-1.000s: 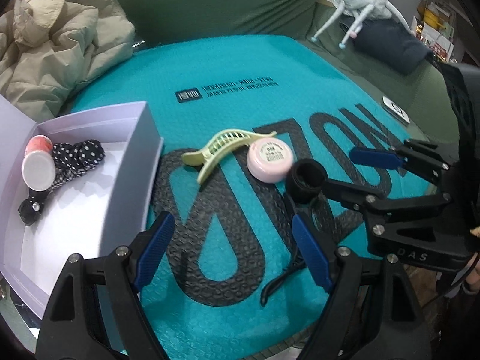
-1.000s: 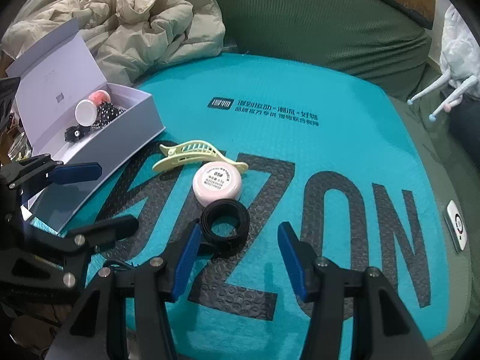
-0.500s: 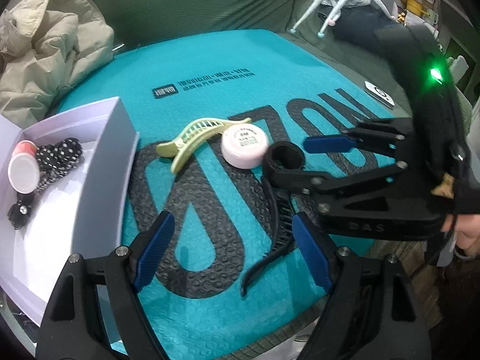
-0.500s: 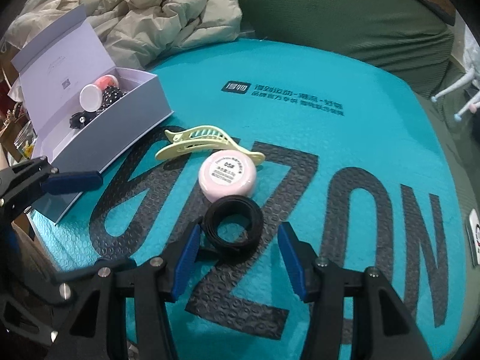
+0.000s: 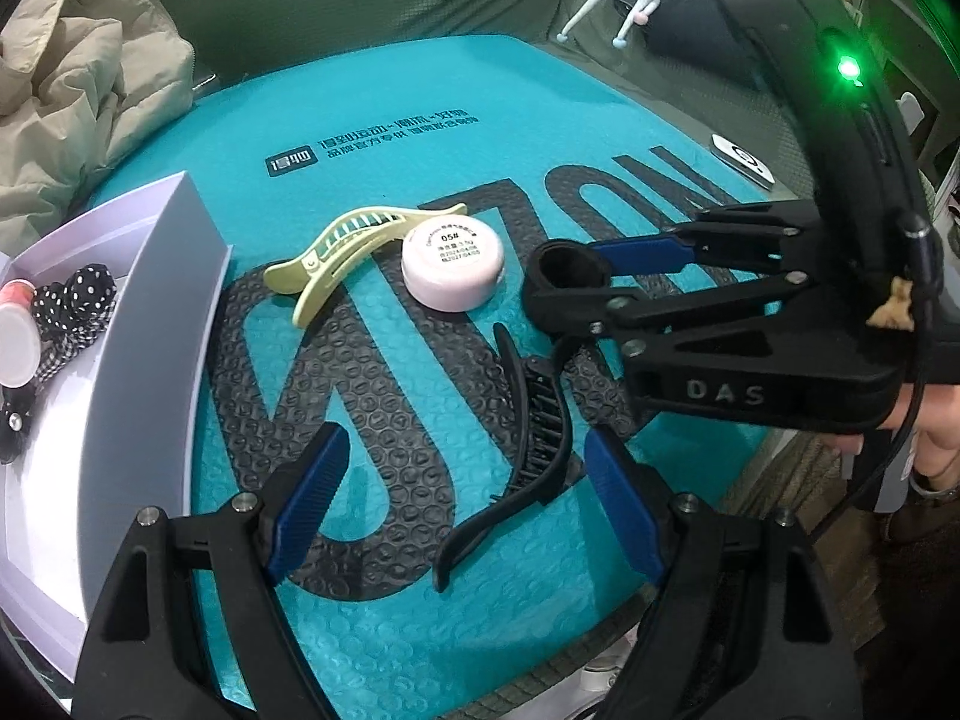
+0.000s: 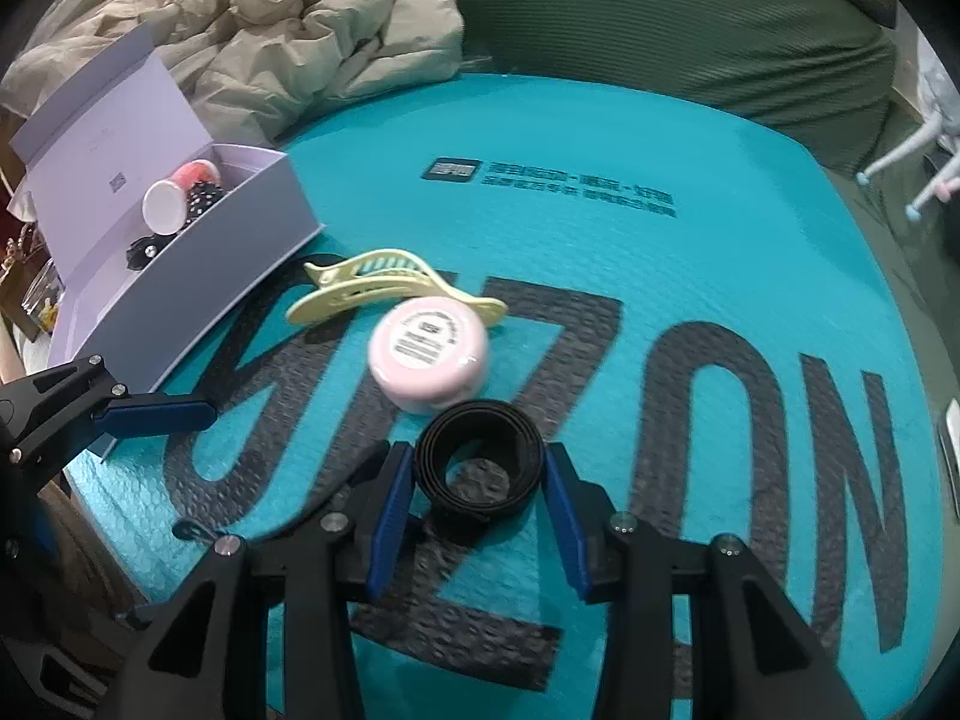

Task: Organize objects
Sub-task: 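Grasp the black hair band with the right gripper while the left gripper grasps the black claw clip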

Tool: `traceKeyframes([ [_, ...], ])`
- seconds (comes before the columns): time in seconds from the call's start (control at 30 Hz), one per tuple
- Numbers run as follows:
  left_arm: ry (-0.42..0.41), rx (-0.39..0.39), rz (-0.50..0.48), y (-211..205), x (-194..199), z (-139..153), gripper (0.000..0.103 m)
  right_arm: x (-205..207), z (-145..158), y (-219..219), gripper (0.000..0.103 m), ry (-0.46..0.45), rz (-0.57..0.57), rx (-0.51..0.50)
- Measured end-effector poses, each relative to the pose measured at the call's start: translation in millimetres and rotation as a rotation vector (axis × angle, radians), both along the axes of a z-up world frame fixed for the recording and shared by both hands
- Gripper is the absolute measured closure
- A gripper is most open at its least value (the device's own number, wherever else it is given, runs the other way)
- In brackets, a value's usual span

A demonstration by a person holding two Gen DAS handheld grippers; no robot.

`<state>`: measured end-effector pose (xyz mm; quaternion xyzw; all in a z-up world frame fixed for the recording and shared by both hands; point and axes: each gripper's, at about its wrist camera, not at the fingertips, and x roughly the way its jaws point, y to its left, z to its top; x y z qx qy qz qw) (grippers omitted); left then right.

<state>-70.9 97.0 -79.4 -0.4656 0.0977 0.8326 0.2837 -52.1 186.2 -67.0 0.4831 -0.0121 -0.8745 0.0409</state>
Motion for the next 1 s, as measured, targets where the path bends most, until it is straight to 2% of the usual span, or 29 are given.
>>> traceKeyframes([
  [0.33, -0.042, -0.014, 0.01, 9.4, -6.3, -15.3, 0.025, 24.3, 2.3, 18.9, 0.059, -0.01, -0.066, 0.021],
  [0.53, 0.003, -0.023, 0.014, 13.2, -2.5, -16.1, 0.033, 38.5, 3.2, 22.4, 0.059, -0.009, -0.089, 0.015],
  [0.7, 0.052, -0.041, -0.01, 19.4, 4.0, -16.5, 0.047, 47.5, 1.7, 19.1, 0.059, -0.011, -0.088, 0.017],
  [1.0, 0.074, -0.051, -0.051, 29.0, 9.6, -14.5, 0.071, 60.6, -3.3, 19.8, 0.059, -0.015, -0.101, -0.02],
])
